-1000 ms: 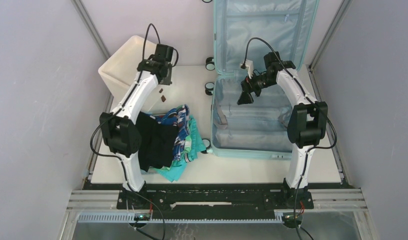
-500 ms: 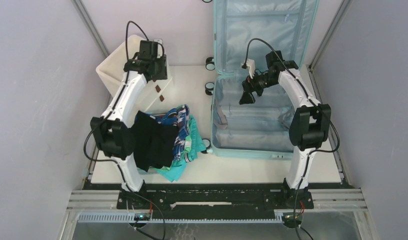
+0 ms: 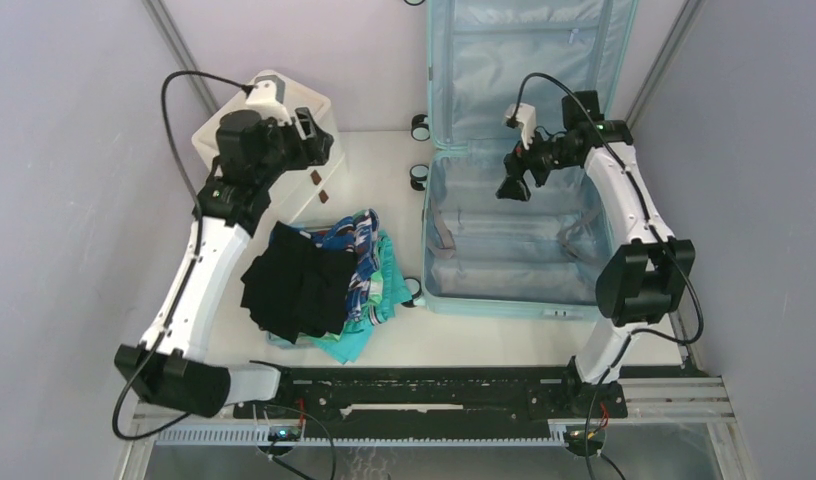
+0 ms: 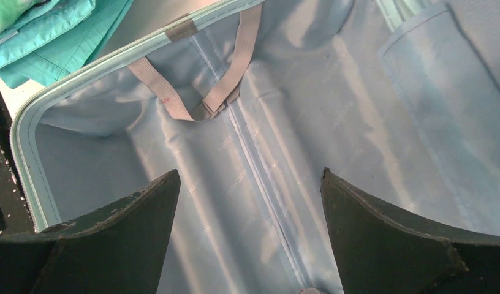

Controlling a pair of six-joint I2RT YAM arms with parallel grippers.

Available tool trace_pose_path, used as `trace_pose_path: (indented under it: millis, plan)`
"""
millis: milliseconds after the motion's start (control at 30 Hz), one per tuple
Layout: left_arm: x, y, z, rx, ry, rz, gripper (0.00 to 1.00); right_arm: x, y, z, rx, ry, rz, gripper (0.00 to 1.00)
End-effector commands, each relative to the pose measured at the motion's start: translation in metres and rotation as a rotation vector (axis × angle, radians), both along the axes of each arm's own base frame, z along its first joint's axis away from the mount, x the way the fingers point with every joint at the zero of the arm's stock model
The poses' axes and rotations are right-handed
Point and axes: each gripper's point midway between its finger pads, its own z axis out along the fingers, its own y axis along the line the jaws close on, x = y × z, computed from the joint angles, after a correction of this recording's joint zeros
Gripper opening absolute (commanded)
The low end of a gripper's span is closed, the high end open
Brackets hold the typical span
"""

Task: Open, take out, and arrange the luggage

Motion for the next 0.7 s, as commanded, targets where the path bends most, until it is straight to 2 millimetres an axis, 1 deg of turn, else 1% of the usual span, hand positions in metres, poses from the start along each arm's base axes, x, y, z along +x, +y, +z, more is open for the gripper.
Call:
trace_pose_path:
  millis: [0, 33, 100, 167, 200, 233, 300, 433, 467, 533, 667]
  plan:
    - [-0.014, 0.009, 0.061, -0.091, -0.247, 0.036, 0.76, -0.005, -0.011, 0.046, 0.012, -0.129, -0.025, 0.93]
    - [-0.020, 0.012, 0.070, -0.103, -0.284, 0.042, 0.82, -0.005, -0.014, 0.053, 0.014, -0.142, -0.035, 0.93]
    - [-0.025, 0.013, 0.082, -0.117, -0.332, 0.042, 0.87, -0.007, -0.020, 0.064, 0.015, -0.166, -0.054, 0.94]
    - [-0.029, 0.013, 0.091, -0.123, -0.354, 0.031, 0.87, -0.009, -0.023, 0.075, 0.015, -0.192, -0.070, 0.96]
    - [-0.030, 0.012, 0.096, -0.126, -0.361, 0.026, 0.88, -0.006, -0.034, 0.081, 0.012, -0.208, -0.104, 0.97]
    - [-0.032, 0.012, 0.099, -0.128, -0.365, 0.020, 0.88, -0.005, -0.038, 0.088, 0.010, -0.226, -0.122, 0.99]
    - [-0.036, 0.010, 0.105, -0.136, -0.371, 0.008, 0.88, -0.001, -0.047, 0.104, 0.011, -0.265, -0.169, 1.00]
    - [-0.045, 0.010, 0.112, -0.147, -0.381, 0.000, 0.88, 0.009, -0.066, 0.138, 0.100, -0.272, -0.307, 1.00]
    - [-0.048, 0.011, 0.114, -0.147, -0.385, 0.001, 0.88, 0.014, -0.071, 0.146, 0.131, -0.269, -0.365, 1.00]
    - [-0.055, 0.014, 0.117, -0.146, -0.391, 0.010, 0.88, 0.023, -0.087, 0.158, 0.146, -0.287, -0.470, 1.00]
    - [-0.066, 0.021, 0.124, -0.143, -0.407, 0.033, 0.89, 0.028, -0.105, 0.181, 0.180, -0.343, -0.573, 1.00]
